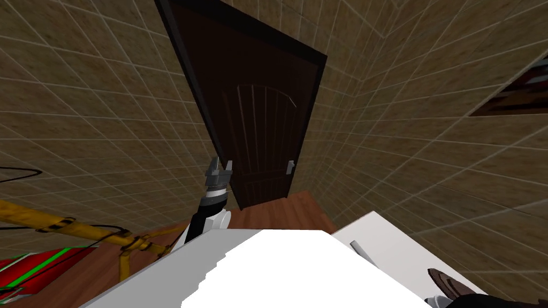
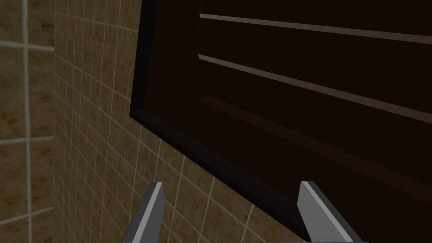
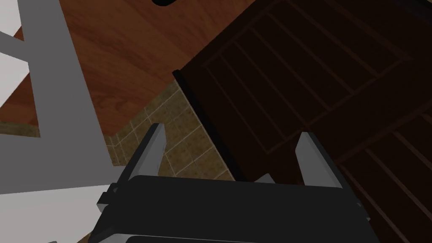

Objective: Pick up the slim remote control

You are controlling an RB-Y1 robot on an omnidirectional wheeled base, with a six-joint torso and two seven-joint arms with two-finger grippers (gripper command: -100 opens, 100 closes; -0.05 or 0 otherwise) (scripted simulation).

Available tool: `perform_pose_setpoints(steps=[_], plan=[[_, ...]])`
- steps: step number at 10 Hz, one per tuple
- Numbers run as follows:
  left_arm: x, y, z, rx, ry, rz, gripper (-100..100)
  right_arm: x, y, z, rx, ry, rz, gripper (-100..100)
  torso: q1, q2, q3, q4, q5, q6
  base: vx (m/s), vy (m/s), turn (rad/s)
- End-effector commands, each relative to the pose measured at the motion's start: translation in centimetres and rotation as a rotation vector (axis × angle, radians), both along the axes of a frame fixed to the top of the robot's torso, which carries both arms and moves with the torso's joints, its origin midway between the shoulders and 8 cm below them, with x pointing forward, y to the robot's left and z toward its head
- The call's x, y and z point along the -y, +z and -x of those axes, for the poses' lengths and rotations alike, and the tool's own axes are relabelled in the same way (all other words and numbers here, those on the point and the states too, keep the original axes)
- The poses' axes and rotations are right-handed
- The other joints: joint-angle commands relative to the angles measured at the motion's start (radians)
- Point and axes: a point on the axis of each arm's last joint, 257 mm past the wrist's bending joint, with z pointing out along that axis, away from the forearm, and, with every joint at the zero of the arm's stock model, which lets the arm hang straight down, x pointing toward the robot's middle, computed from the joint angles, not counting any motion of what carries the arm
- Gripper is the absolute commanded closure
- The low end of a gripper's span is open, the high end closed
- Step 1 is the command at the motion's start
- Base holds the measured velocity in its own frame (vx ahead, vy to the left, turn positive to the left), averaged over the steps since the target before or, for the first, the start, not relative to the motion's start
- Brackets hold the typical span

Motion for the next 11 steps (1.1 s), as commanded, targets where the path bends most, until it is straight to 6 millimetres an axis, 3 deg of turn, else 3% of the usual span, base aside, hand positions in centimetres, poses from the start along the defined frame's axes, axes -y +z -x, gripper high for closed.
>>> perform_pose_setpoints(steps=[1, 2, 4, 5, 6, 7, 8, 9, 11], plan=[[0.0, 0.0, 0.0, 0.000, 0.000, 0.000, 0, 1.9, -0.7, 2.9, -0.058, 0.010, 0.043, -100, 0.000, 0.000, 0.000, 0.000, 0.000, 0.000, 0.064, -0.045, 0.113], [0.0, 0.0, 0.0, 0.000, 0.000, 0.000, 0, 1.9, -0.7, 2.9, -0.058, 0.010, 0.043, -100, 0.000, 0.000, 0.000, 0.000, 0.000, 0.002, 0.032, -0.021, -0.061], [0.0, 0.0, 0.0, 0.000, 0.000, 0.000, 0, 5.4, -1.7, 8.5, -0.182, 0.056, 0.132, -100, 0.002, 0.002, 0.001, 0.000, 0.000, 0.001, 0.065, -0.031, 0.257], [0.0, 0.0, 0.0, 0.000, 0.000, 0.000, 0, 5.9, -1.8, 9.0, -0.194, 0.053, 0.140, -100, 0.000, -0.001, 0.000, 0.000, 0.000, 0.000, 0.073, -0.043, 0.148], [0.0, 0.0, 0.0, 0.000, 0.000, 0.000, 0, 7.9, -2.0, 11.8, -0.255, 0.073, 0.186, -100, 0.000, 0.000, 0.000, 0.000, 0.000, 0.001, 0.051, -0.033, 0.181], [0.0, 0.0, 0.0, 0.000, 0.000, 0.000, 0, 7.9, -2.0, 11.8, -0.255, 0.073, 0.186, -100, 0.001, 0.000, 0.000, 0.000, 0.000, 0.001, 0.041, -0.028, 0.094], [0.0, 0.0, 0.0, 0.000, 0.000, 0.000, 0, 9.8, -2.0, 14.4, -0.313, 0.093, 0.230, -100, 0.001, 0.001, 0.000, 0.000, 0.000, 0.001, 0.056, -0.027, 0.214], [0.0, 0.0, 0.0, 0.000, 0.000, 0.000, 0, 9.8, -2.0, 14.4, -0.313, 0.093, 0.230, -100, 0.002, 0.001, 0.000, 0.000, 0.000, 0.001, 0.047, -0.030, 0.105], [0.0, 0.0, 0.0, 0.000, 0.000, 0.000, 0, 13.2, -1.7, 18.9, -0.413, 0.126, 0.308, -100, 0.002, 0.001, 0.001, 0.000, 0.000, 0.001, 0.049, -0.042, 0.202]])
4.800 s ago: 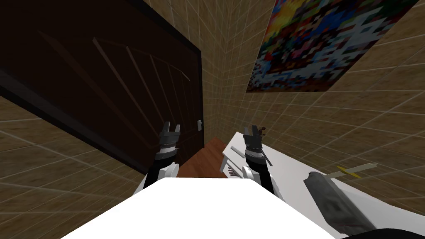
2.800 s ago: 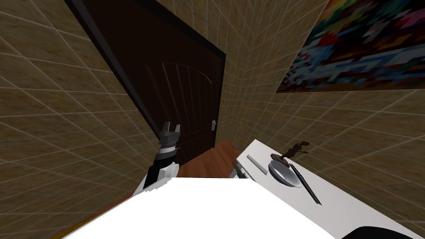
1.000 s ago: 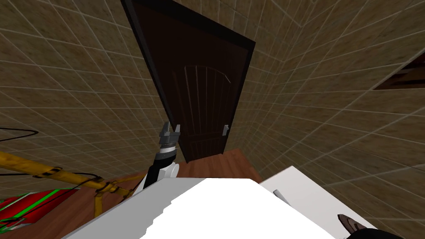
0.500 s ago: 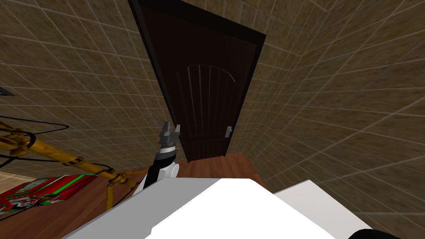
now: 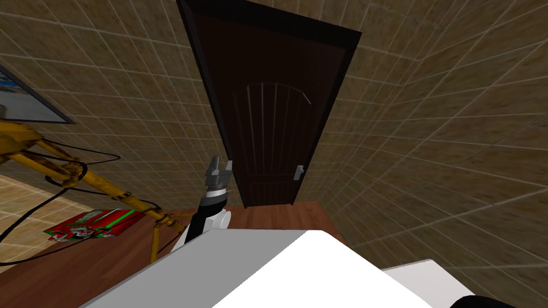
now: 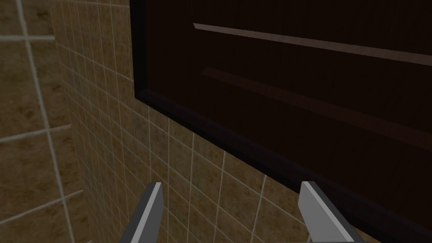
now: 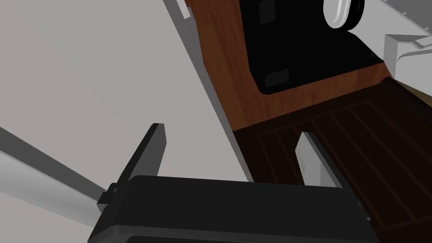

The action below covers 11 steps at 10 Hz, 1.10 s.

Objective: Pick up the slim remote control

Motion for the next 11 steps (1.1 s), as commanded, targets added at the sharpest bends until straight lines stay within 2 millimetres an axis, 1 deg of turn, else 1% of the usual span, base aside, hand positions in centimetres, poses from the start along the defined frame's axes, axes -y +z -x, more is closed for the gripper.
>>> perform_pose_setpoints(steps=[1, 2, 3, 5, 6, 7, 8, 9, 10, 11], plan=[[0.0, 0.0, 0.0, 0.000, 0.000, 0.000, 0, 2.6, 0.5, 3.2, -0.072, 0.025, 0.059, -100, 0.000, 0.000, 0.000, 0.000, 0.000, 0.000, 0.069, -0.083, 0.260], [0.0, 0.0, 0.0, 0.000, 0.000, 0.000, 0, 3.9, 0.7, 4.7, -0.108, 0.038, 0.090, -100, -0.002, -0.001, -0.001, 0.000, 0.000, 0.000, 0.073, -0.108, 0.239], [0.0, 0.0, 0.0, 0.000, 0.000, 0.000, 0, 3.9, 0.7, 4.7, -0.108, 0.038, 0.090, -100, -0.003, -0.001, -0.001, 0.000, -0.001, 0.000, 0.039, -0.073, 0.097], [0.0, 0.0, 0.0, 0.000, 0.000, 0.000, 0, 5.9, 1.0, 6.6, -0.158, 0.059, 0.138, -100, 0.000, 0.002, 0.001, 0.000, 0.000, 0.001, 0.014, -0.072, 0.167], [0.0, 0.0, 0.0, 0.000, 0.000, 0.000, 0, 6.7, 0.8, 7.3, -0.180, 0.071, 0.165, -100, -0.002, 0.002, 0.001, 0.001, -0.001, 0.001, 0.001, -0.146, 0.301], [0.0, 0.0, 0.0, 0.000, 0.000, 0.000, 0, 6.7, 0.5, 7.3, -0.182, 0.073, 0.170, -100, -0.005, 0.003, 0.001, 0.001, -0.001, 0.000, -0.010, -0.190, 0.179], [0.0, 0.0, 0.0, 0.000, 0.000, 0.000, 0, 6.1, -0.3, 6.9, -0.177, 0.073, 0.167, -100, -0.008, 0.003, 0.002, 0.001, -0.002, 0.001, 0.013, -0.179, 0.126], [0.0, 0.0, 0.0, 0.000, 0.000, 0.000, 0, 6.3, 0.1, 7.0, -0.178, 0.073, 0.166, -100, -0.008, 0.002, 0.001, 0.001, -0.002, 0.001, 0.011, -0.077, 0.039], [0.0, 0.0, 0.0, 0.000, 0.000, 0.000, 0, 6.3, 0.1, 7.0, -0.178, 0.073, 0.168, 0, -0.002, 0.002, 0.001, 0.001, -0.001, 0.001, 0.001, -0.016, -0.001], [0.0, 0.0, 0.0, 0.000, 0.000, 0.000, 0, 5.6, -0.9, 7.0, -0.177, 0.065, 0.169, -100, 0.002, 0.003, 0.001, 0.001, 0.000, 0.002, -0.013, -0.031, 0.065]])
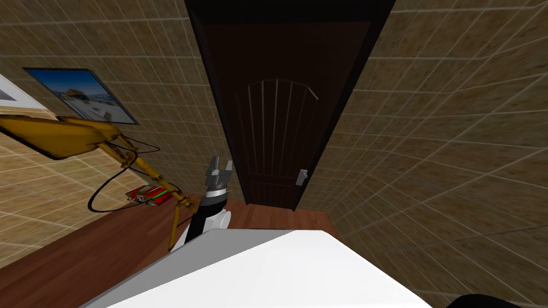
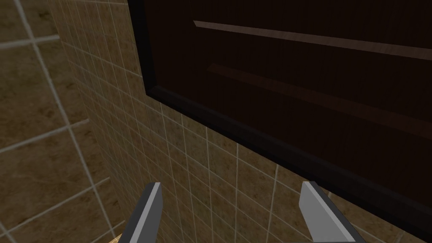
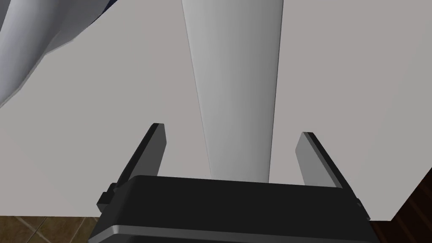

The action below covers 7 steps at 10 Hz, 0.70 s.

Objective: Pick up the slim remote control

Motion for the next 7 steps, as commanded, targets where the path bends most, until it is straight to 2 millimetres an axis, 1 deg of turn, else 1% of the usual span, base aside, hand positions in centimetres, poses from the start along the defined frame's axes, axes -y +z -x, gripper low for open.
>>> perform_pose_setpoints(steps=[1, 3, 4, 5, 7], plan=[[0.0, 0.0, 0.0, 0.000, 0.000, 0.000, 0, -0.6, -0.9, 0.1, 0.000, -0.006, 0.002, -100, 0.000, 0.000, 0.000, 0.000, 0.000, 0.000, -0.025, -0.047, 0.054], [0.0, 0.0, 0.0, 0.000, 0.000, 0.000, 0, -1.5, -1.9, 0.1, 0.001, -0.013, 0.002, -100, -0.001, 0.001, 0.001, 0.000, 0.000, 0.000, -0.023, -0.041, 0.034], [0.0, 0.0, 0.0, 0.000, 0.000, 0.000, 0, -1.2, -1.6, 0.0, 0.001, -0.011, 0.002, -100, 0.000, 0.001, 0.001, 0.000, 0.000, 0.000, -0.009, -0.015, 0.007], [0.0, 0.0, 0.0, 0.000, 0.000, 0.000, 0, -1.2, -1.6, 0.0, 0.001, -0.011, 0.002, 100, 0.001, 0.000, 0.000, 0.000, 0.000, 0.000, 0.000, 0.000, 0.000], [0.0, 0.0, 0.0, 0.000, 0.000, 0.000, 0, -1.4, -1.7, 0.0, 0.002, -0.009, -0.003, 100, 0.000, 0.000, 0.000, 0.000, 0.000, 0.001, 0.000, 0.000, 0.000]])
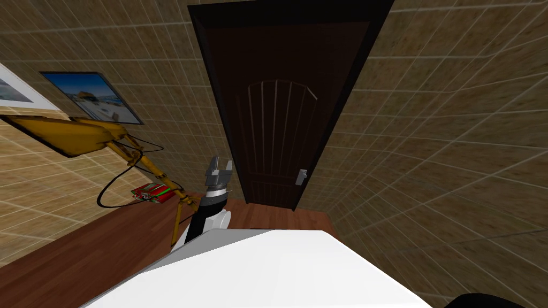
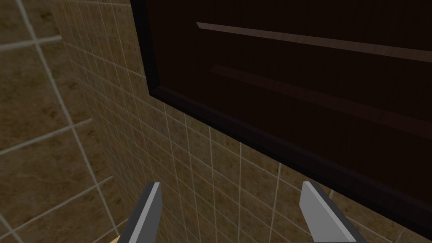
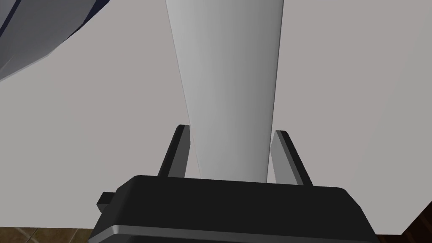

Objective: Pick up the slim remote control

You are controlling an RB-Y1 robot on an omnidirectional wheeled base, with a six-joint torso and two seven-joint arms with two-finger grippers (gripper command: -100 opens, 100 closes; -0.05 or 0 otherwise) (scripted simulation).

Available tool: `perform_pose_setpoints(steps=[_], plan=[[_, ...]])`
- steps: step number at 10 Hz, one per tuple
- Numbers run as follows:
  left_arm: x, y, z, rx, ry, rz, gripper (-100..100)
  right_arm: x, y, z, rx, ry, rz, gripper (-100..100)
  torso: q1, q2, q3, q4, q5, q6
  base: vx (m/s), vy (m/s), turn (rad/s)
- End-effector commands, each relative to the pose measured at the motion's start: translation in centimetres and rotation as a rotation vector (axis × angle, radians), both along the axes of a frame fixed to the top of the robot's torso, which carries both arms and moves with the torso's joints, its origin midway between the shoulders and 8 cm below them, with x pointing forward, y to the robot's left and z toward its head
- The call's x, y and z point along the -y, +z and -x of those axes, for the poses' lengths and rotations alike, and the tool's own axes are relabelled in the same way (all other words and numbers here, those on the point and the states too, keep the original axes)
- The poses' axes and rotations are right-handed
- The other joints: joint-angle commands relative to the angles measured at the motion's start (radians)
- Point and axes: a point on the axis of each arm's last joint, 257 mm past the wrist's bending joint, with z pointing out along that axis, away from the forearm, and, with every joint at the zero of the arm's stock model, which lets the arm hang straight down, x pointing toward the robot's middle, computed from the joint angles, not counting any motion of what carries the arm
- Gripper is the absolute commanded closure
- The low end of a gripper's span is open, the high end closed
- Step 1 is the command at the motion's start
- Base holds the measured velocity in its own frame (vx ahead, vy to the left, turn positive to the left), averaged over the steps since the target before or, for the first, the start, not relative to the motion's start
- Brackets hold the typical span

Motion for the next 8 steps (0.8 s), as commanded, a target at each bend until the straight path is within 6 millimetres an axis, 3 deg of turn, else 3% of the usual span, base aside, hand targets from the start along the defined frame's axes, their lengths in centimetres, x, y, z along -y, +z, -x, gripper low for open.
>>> perform_pose_setpoints(steps=[1, 2, 3, 4, 7, 8], plan=[[0.0, 0.0, 0.0, 0.000, 0.000, 0.000, 0, 0.0, 0.0, 0.0, 0.000, 0.000, 0.000, 100, 0.000, 0.000, 0.000, 0.000, 0.000, 0.000, 0.000, 0.000, 0.000], [0.0, 0.0, 0.0, 0.000, 0.000, 0.000, 0, 0.0, 0.0, 0.0, 0.000, -0.001, 0.000, 100, 0.000, 0.000, 0.000, 0.000, 0.000, 0.000, 0.000, 0.000, 0.000], [0.0, 0.0, 0.0, 0.000, 0.000, 0.000, 0, 0.0, 0.0, 0.0, 0.000, -0.001, 0.000, 0, 0.000, 0.000, 0.000, 0.000, 0.000, 0.000, 0.000, 0.000, 0.000], [0.0, 0.0, 0.0, 0.000, 0.000, 0.000, 0, 1.0, 1.0, 0.1, -0.002, 0.005, 0.004, 100, 0.000, 0.000, 0.000, 0.000, 0.000, 0.000, 0.022, 0.027, -0.053], [0.0, 0.0, 0.0, 0.000, 0.000, 0.000, 0, 1.4, 1.7, 0.1, -0.003, 0.010, 0.004, 100, 0.004, -0.002, -0.001, -0.001, 0.002, 0.000, 0.022, 0.039, -0.043], [0.0, 0.0, 0.0, 0.000, 0.000, 0.000, 0, 1.4, 1.8, 0.0, -0.003, 0.009, 0.004, 0, 0.003, -0.001, -0.001, -0.001, 0.001, 0.000, 0.000, 0.000, 0.000]])
